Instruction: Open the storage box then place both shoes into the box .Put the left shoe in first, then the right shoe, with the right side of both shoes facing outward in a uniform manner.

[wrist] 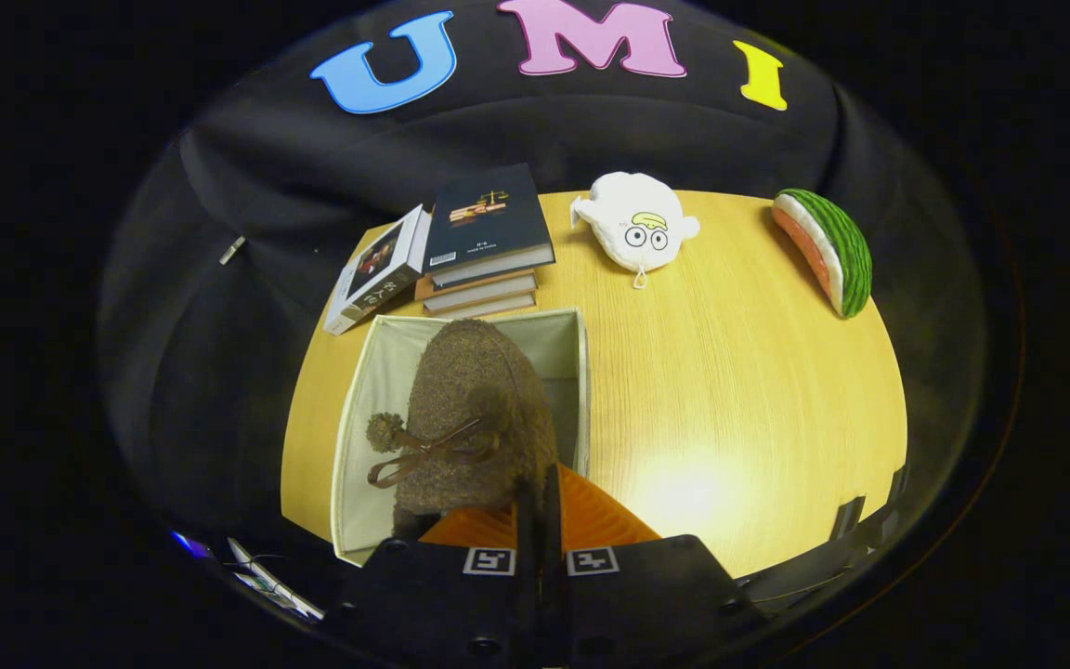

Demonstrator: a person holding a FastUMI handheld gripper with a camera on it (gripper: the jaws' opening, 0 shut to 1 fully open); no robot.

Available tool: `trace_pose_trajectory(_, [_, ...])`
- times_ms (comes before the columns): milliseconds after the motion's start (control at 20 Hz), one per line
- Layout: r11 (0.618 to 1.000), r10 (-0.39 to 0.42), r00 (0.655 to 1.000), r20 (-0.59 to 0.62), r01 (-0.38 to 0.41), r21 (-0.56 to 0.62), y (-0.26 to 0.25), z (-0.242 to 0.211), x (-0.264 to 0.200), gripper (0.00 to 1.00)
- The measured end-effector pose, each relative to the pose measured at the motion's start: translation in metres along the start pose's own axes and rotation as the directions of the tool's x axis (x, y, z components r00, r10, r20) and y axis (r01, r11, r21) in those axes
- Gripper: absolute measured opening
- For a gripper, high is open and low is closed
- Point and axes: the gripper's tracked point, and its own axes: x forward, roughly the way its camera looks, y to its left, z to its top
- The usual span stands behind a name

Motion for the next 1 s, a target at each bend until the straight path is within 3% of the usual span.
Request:
trace_pose_trajectory(100, [1.000,-0.013,1.000,0.008,0.013,-0.013,-0.001,0.002,0.002,0.08])
trace_pose_trajectory(250, [1.000,0.024,0.999,0.029,-0.023,-0.016,0.009,0.010,-0.002,0.21])
trace_pose_trajectory(500, [0.997,0.062,0.996,0.060,-0.059,-0.049,0.013,0.018,-0.009,0.77])
trace_pose_trajectory(550, [0.997,0.062,0.996,0.062,-0.059,-0.053,0.012,0.018,-0.011,0.93])
trace_pose_trajectory(650, [0.997,0.063,0.996,0.067,-0.059,-0.060,0.007,0.016,-0.013,0.98])
trace_pose_trajectory(1000, [0.992,0.122,0.966,0.227,-0.113,-0.052,-0.003,0.050,-0.043,0.99])
